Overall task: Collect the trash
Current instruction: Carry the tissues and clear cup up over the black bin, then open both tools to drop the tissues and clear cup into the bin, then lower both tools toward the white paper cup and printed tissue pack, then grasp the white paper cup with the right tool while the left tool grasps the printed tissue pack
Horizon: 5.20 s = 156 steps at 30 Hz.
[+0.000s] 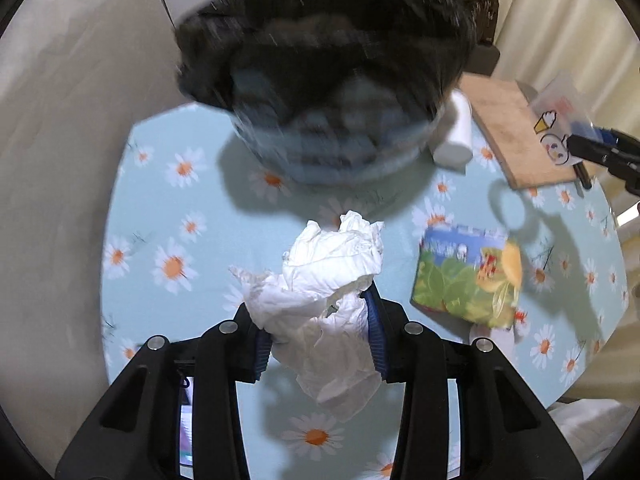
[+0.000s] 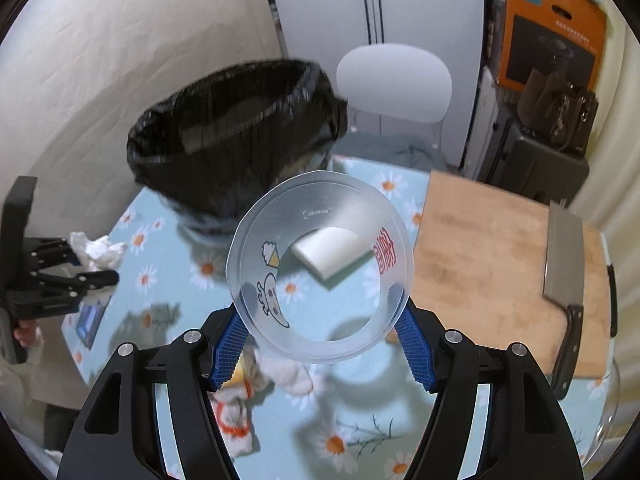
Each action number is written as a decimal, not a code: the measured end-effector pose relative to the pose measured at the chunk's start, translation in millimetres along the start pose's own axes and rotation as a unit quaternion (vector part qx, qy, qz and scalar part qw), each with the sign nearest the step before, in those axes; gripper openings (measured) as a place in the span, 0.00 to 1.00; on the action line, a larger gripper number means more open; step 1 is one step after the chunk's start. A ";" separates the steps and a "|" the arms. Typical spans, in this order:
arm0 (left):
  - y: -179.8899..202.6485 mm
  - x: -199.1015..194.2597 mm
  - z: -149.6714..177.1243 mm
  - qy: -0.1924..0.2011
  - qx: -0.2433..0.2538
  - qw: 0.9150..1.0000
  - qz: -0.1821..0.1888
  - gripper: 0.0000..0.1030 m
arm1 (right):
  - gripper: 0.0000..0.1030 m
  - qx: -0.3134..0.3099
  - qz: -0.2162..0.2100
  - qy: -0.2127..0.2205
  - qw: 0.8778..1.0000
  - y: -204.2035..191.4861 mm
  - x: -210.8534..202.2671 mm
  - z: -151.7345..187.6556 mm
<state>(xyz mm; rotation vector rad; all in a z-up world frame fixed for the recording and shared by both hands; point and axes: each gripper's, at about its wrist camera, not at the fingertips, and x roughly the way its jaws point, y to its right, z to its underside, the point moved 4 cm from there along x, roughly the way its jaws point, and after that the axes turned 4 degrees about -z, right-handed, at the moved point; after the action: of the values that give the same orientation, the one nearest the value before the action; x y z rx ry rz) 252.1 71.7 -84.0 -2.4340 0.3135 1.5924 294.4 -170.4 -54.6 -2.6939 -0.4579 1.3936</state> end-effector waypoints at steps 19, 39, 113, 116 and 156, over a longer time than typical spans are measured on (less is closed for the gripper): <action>-17.7 -66.9 -96.8 0.115 0.018 0.993 -0.004 0.40 | 0.63 -0.059 0.041 0.072 0.995 -1.5 -51.6 -76.4; -11.2 -36.3 -175.0 0.129 0.062 0.989 0.019 0.39 | 0.64 -0.096 -0.039 0.103 0.989 -62.9 -21.4 -146.4; 53.4 25.1 -11.9 0.070 -0.113 0.991 -0.027 0.94 | 0.87 0.080 0.007 -0.097 0.992 36.2 135.2 -31.1; 54.1 31.4 -8.4 0.065 -0.119 0.991 -0.018 0.94 | 0.87 0.096 0.012 -0.097 0.991 38.9 140.3 -33.6; 99.1 62.8 -0.4 -0.024 0.017 0.988 0.150 0.94 | 0.48 0.137 -0.025 -0.082 0.987 69.8 42.5 5.5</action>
<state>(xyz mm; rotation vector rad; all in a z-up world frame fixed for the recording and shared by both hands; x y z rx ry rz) 248.0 -26.7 -147.8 -2.4070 0.7205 1.7421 328.9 -224.7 -105.2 -2.3468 -0.3152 1.5447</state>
